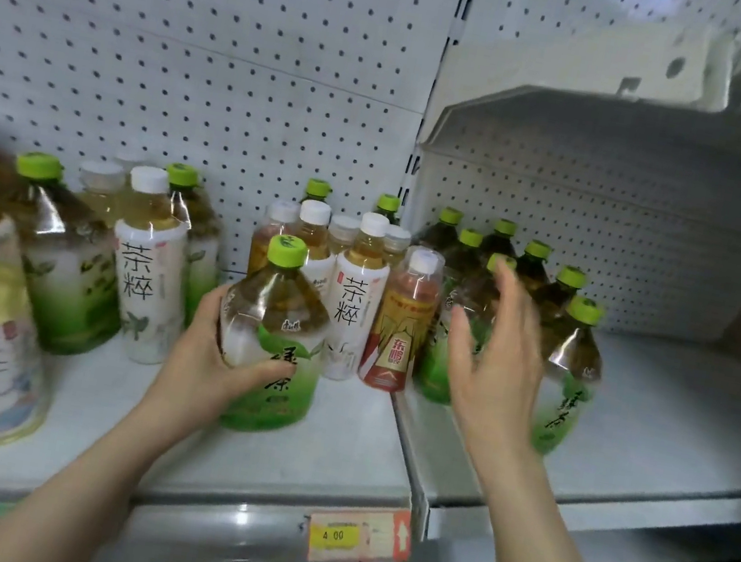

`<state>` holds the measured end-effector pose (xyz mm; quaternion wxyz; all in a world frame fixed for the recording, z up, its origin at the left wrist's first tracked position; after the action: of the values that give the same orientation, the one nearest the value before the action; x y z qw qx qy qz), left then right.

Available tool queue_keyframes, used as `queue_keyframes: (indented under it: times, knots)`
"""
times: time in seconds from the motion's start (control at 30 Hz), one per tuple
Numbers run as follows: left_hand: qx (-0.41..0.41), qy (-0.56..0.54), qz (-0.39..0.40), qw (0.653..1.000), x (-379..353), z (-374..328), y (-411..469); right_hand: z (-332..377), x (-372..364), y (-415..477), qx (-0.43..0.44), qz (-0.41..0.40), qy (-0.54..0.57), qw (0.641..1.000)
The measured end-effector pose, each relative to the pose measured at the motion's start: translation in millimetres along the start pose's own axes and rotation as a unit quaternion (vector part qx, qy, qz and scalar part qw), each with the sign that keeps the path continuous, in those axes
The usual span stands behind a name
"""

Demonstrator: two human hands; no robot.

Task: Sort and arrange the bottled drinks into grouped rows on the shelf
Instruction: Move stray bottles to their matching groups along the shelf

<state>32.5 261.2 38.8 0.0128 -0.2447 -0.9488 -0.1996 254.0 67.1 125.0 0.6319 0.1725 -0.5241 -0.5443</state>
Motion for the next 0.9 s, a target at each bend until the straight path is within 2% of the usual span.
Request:
queue_keyframes:
  times: [0.1, 0.2, 0.3, 0.33, 0.37, 0.43, 0.47, 0.53, 0.63, 0.7, 0.77, 0.9]
  knots:
    - [-0.022, 0.004, -0.003, 1.000, -2.8, -5.9, -7.8, 28.4, -51.5, 21.1, 0.029, 0.112, -0.015, 0.993]
    - [-0.034, 0.033, -0.024, 0.999, -1.2, -13.6, -15.6, 22.5, -82.3, 38.0, -0.021, 0.178, -0.021, 0.983]
    - [-0.021, 0.061, -0.044, 0.997, -1.9, -16.9, -25.7, 18.5, -79.3, 39.3, -0.029, 0.176, -0.012, 0.984]
    - [-0.021, 0.091, -0.074, 0.993, 1.7, -20.4, -32.8, 18.9, -71.9, 36.1, -0.019, 0.167, -0.001, 0.986]
    - [-0.033, 0.128, -0.115, 0.985, 6.1, -27.0, -42.7, 19.1, -63.2, 31.6, -0.005, 0.159, 0.010, 0.987]
    - [-0.112, 0.185, -0.184, 0.959, 5.2, -51.5, -66.9, 16.8, -44.7, 20.4, 0.005, 0.163, 0.036, 0.986]
    - [-0.152, 0.194, -0.185, 0.951, -4.2, -63.2, -76.7, 16.4, -35.0, 14.4, 0.003, 0.175, 0.052, 0.983]
    - [-0.179, 0.196, -0.112, 0.958, -37.3, -72.7, -85.1, 21.9, -16.6, 0.5, 0.008, 0.201, 0.086, 0.976]
    - [-0.130, 0.185, 0.009, 0.974, -88.6, -62.7, -87.6, 43.0, 4.0, -21.2, 0.033, 0.226, 0.135, 0.964]
    - [-0.107, 0.144, 0.014, 0.984, -99.9, -58.1, -88.6, 59.2, 12.5, -32.4, 0.055, 0.221, 0.155, 0.961]
    - [-0.093, 0.111, -0.013, 0.989, -95.4, -53.5, -87.6, 69.0, 13.5, -37.6, 0.061, 0.220, 0.169, 0.959]
    - [-0.076, 0.109, -0.038, 0.990, -82.4, -46.6, -83.2, 76.3, 0.7, -35.9, 0.050, 0.277, 0.229, 0.932]
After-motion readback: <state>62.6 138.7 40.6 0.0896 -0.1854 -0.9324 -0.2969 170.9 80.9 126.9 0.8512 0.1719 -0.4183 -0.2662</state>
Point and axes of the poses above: each hand's wrist, its own y-axis towards the middle knuckle, its own x-axis out of the back of the hand, z = x × y, the point moved 10 cm from there along y, towards the middle knuckle, and after that the axes turned 8 degrees about -y, right-handed, at the moved point
